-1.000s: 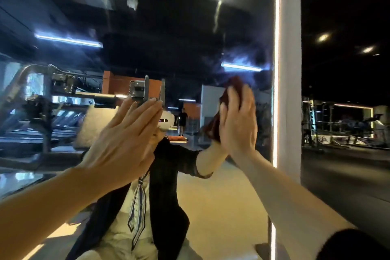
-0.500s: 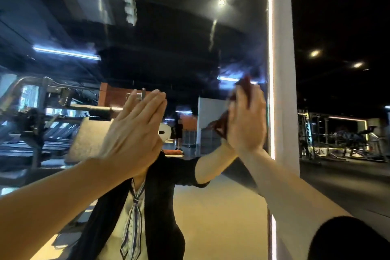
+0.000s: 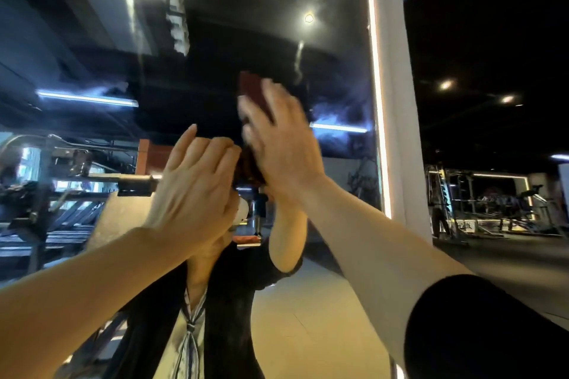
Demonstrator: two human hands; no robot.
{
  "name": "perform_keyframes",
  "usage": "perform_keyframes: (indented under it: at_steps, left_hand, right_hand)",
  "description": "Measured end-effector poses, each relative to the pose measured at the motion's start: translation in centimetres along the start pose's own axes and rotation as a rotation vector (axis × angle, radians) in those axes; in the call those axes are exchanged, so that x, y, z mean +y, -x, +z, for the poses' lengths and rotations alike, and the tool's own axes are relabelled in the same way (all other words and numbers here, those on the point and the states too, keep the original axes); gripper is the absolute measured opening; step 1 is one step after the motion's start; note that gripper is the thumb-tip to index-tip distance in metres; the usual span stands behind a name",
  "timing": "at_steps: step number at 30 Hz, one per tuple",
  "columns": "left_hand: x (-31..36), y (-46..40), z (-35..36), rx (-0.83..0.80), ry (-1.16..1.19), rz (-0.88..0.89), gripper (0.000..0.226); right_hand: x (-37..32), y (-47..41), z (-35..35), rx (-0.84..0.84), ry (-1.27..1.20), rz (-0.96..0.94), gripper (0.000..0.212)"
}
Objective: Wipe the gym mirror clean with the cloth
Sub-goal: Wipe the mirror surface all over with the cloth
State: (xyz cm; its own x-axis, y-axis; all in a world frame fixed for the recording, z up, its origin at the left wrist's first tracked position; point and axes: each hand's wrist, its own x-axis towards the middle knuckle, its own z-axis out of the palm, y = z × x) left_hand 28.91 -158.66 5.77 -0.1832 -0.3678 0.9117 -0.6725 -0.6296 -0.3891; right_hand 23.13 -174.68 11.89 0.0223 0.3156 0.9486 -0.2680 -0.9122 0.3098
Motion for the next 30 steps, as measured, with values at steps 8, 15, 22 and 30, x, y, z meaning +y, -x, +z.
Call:
perform_keyframes:
  at_steps: [8,15,22,30]
  left_hand:
    - [6.5,-0.5,1.9,-0.02,-0.007,0.169,0.052]
    - [11.8,8.5,4.0,-0.271,0.062,0.279,0.064]
    - [9.3,8.6,1.9,-0.233,0.032,0.218,0.06]
    - [6.2,12.1,1.8,-0.255,-0.008,0.262,0.059]
  right_hand:
    - [6.2,11.1,-3.5,0.033,0.097,0.393,0.048]
    - [2.9,23.8,-6.1,-0.197,0.105,0.29,0.054]
    - [4.3,16.6,-4.3,-0.078,0.168,0.483,0.053]
    - [1.7,21.6,-4.3,-0.11,0.112,0.19,0.047]
